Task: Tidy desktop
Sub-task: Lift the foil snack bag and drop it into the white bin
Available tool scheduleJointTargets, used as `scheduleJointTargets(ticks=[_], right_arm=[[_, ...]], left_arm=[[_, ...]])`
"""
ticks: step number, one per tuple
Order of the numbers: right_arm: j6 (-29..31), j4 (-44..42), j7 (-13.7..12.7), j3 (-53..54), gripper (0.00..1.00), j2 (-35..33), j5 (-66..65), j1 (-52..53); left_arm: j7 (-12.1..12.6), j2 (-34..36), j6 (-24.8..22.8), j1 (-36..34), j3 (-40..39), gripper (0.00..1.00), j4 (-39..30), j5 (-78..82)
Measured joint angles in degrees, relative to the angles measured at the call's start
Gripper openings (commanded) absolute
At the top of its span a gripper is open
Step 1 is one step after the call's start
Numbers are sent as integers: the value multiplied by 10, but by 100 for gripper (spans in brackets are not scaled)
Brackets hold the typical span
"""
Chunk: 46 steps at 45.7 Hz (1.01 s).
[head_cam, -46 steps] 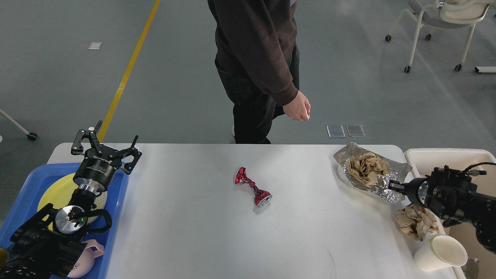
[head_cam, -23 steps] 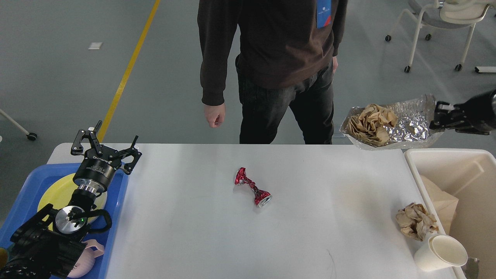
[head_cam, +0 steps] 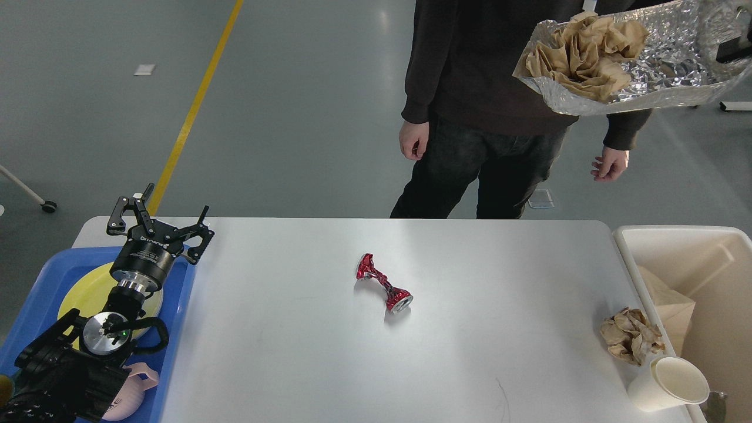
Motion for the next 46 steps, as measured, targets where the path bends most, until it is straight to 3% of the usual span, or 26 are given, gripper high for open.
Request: scheduleJointTargets(ticks=[8, 12, 18, 23, 29, 39, 40, 41, 43, 46], right_arm=[[-21, -70, 1, 1, 0, -20, -58, -78], [-96, -131, 13, 2, 0, -28, -68, -186], [-204, -242, 65, 4, 0, -29, -66, -398], [-266, -331, 80, 25, 0, -18, -47, -558], [-347, -421, 66, 65, 0, 36, 54, -811], [-405, -500, 21, 75, 0, 103, 119, -961], [-413, -501, 15, 76, 7, 107, 120, -966], [-423, -501, 9, 76, 25, 111, 121, -970], [-437, -501, 1, 77, 100, 117, 122, -976], [-452, -501, -6, 80, 100, 124, 123, -983]], left_arm=[[0, 0, 0, 0, 0, 100, 0, -1], [0, 0, 0, 0, 0, 100, 0, -1], [0, 0, 0, 0, 0, 100, 0, -1], [0, 0, 0, 0, 0, 100, 0, -1], [0, -1, 0, 0, 0, 100, 0, -1], [0, -1, 0, -1, 1, 100, 0, -1], [0, -1, 0, -1, 1, 100, 0, -1], [0, -1, 0, -1, 1, 100, 0, -1], [0, -1, 0, -1, 1, 100, 0, -1], [0, -1, 0, -1, 1, 100, 0, -1]])
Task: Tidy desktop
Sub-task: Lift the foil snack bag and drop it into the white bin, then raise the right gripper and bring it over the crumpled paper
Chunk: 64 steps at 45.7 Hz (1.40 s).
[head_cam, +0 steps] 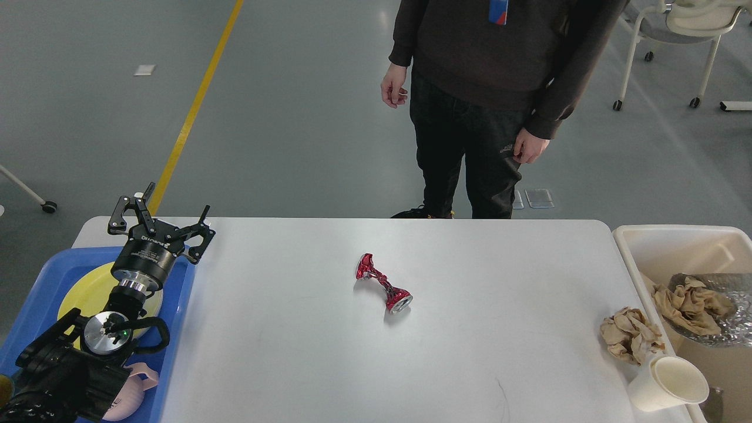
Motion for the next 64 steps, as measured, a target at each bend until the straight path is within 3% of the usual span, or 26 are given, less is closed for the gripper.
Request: scheduleJointTargets(ticks=[27, 50, 55, 64], right_arm=[[-6, 9, -2, 21, 100, 15, 0, -4], [16, 48, 8, -41, 100, -17, -8, 136], [46, 125, 8, -66, 100, -32, -10, 236], [96, 483, 2, -163, 100, -61, -55, 574]], left_arm=[[0, 0, 0, 0, 0, 100, 0, 0], [0, 0, 0, 0, 0, 100, 0, 0], [0, 0, 0, 0, 0, 100, 0, 0], [0, 0, 0, 0, 0, 100, 0, 0]])
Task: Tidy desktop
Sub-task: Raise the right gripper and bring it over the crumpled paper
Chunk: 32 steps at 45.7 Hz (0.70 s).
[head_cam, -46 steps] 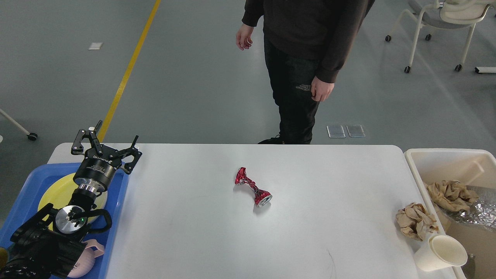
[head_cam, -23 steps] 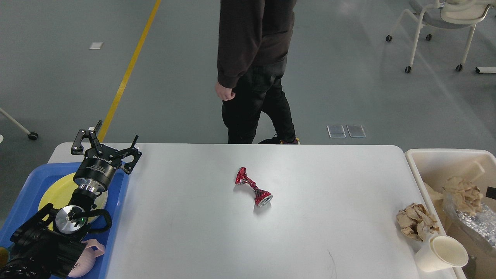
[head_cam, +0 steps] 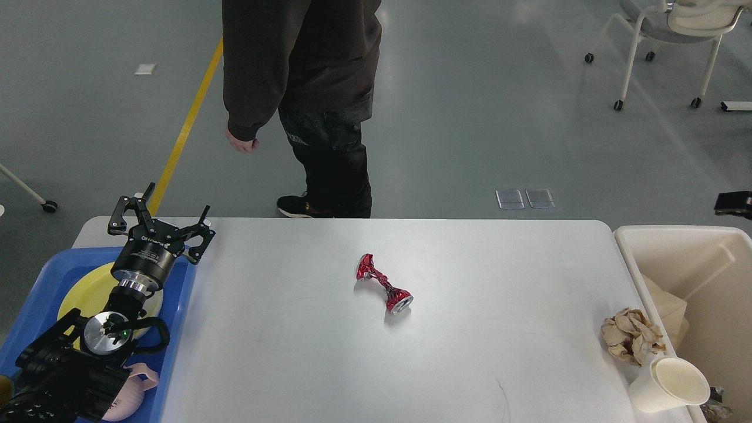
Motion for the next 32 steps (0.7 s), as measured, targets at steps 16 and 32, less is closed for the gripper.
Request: scheduleJointTargets(ticks=[16, 32], right_arm=[[315, 317, 4, -12, 100, 109, -35, 513], [355, 379, 2, 42, 100, 55, -96, 615]], left_arm=[[0, 0, 0, 1, -1, 100, 0, 0], [0, 1, 0, 1, -1, 100, 0, 0]])
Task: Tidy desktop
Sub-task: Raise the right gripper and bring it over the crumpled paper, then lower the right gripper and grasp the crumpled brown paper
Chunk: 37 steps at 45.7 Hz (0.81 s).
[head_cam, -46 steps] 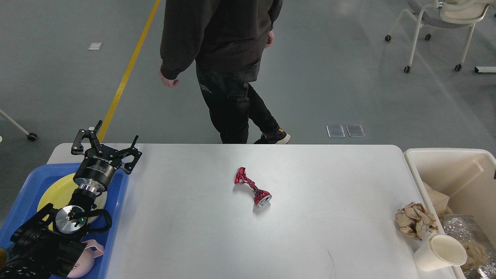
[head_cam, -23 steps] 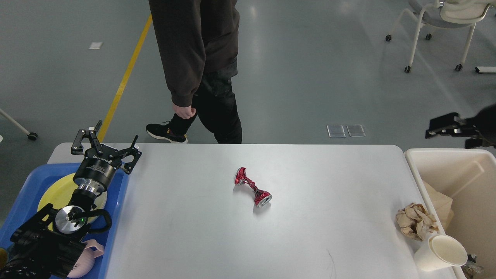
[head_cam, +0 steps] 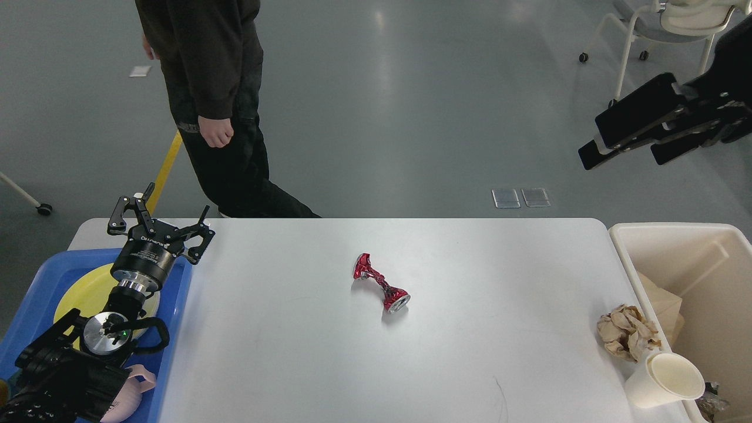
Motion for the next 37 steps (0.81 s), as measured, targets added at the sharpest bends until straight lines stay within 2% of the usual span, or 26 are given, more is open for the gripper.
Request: scheduleJointTargets(ticks=[8, 17, 23, 26, 32, 37], right_arm=[[-16, -7, -8, -40, 100, -8, -53, -111], [-212, -97, -33, -70, 100, 3, -93, -379], [-343, -230, -38, -55, 100, 18, -92, -588], [-388, -301, -37, -41, 100, 32, -84, -680], [-415, -394, -34, 2, 100, 45, -37, -800], [-417, -414, -34, 31, 100, 54, -16, -841]], left_arm=[[0, 0, -1, 0, 0, 100, 0, 0], [0, -1, -1, 0, 0, 100, 0, 0], [0, -1, -1, 0, 0, 100, 0, 0], [0, -1, -1, 0, 0, 100, 0, 0], [0, -1, -1, -1, 1, 100, 0, 0], [0, -1, -1, -1, 1, 100, 0, 0]])
